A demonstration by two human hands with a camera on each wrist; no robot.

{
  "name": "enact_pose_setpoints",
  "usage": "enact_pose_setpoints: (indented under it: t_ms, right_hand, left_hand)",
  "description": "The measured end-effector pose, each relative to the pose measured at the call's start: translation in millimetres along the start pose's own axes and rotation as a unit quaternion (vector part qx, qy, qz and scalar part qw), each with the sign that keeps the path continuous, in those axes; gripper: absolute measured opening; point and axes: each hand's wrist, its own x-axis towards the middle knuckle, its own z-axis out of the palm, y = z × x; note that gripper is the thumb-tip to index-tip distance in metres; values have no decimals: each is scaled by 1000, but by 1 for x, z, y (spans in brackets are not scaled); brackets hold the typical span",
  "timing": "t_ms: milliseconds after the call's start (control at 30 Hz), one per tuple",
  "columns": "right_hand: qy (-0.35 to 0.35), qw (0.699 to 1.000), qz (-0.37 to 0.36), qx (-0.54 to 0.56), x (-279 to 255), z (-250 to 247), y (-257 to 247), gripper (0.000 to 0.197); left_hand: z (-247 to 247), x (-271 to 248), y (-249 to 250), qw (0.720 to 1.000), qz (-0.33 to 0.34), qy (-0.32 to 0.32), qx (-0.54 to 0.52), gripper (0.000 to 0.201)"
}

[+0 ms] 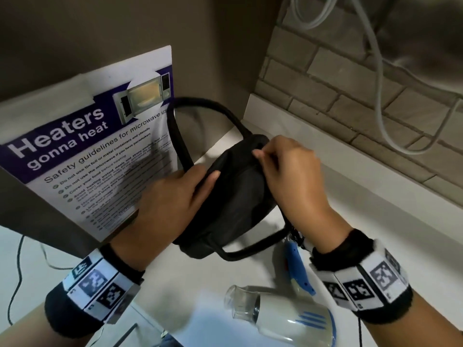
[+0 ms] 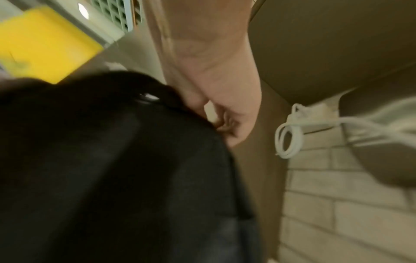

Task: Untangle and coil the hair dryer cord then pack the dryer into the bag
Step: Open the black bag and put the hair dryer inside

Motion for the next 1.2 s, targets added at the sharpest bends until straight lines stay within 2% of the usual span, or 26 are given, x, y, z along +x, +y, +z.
enact_pose_setpoints:
  t_ms: [133,167,233,300,400,467,567,633,733,800,867,967,1033,1200]
  right_hand:
    - [51,995,-43,76,-4,-4,-12,12]
    - [44,991,-26,122,-2,-7,-9,9]
    - [19,971,52,234,4,-11,-2,5]
    - [28,965,76,248,4,-12,2,5]
    - [38,986,-40,157,-16,-3,-17,7]
    - [14,981,-89,172,-31,9,-33,9]
    - [-7,959,-47,280,-35,18,-32,9]
    - [-7,952,-55,301,-39,19,-29,7]
    - [-46,954,-175,238,-61,30,-41,8]
    - [-68,954,-263,127,-80,46,-50,15]
    - [-48,951,-304,33,-92,61,-55,17]
    - [-8,937,-347,-48,-107,77,-61,26]
    - [-29,924,-371,-88,-114,87,-64,28]
    - [-112,944,-305,-51,-105,80,-61,21]
  left_hand:
    - [-3,4,4,998,-24,26,-45,32]
    - [-5,5,3,998,-25,38,-48,33]
    - [-7,7,-1,997,-26,49,-47,34]
    - [-7,8,-4,999,-25,35,-21,33]
    - [-4,7,1,999,-32,8,-3,28]
    - [-4,10,5,999,-35,5,-34,25]
    - [-6,17,2,987,-67,7,-148,34]
    - [-3,20,0,972,-94,3,-215,37]
    - [0,22,3,954,-120,-8,-276,40]
    - [3,24,4,949,-134,-14,-284,40]
    - [6,27,4,951,-142,-23,-273,39]
    - [9,29,2,949,-165,-31,-268,38]
    - [11,32,0,941,-176,-49,-285,38]
    - [13,35,-12,957,-156,-112,-219,33]
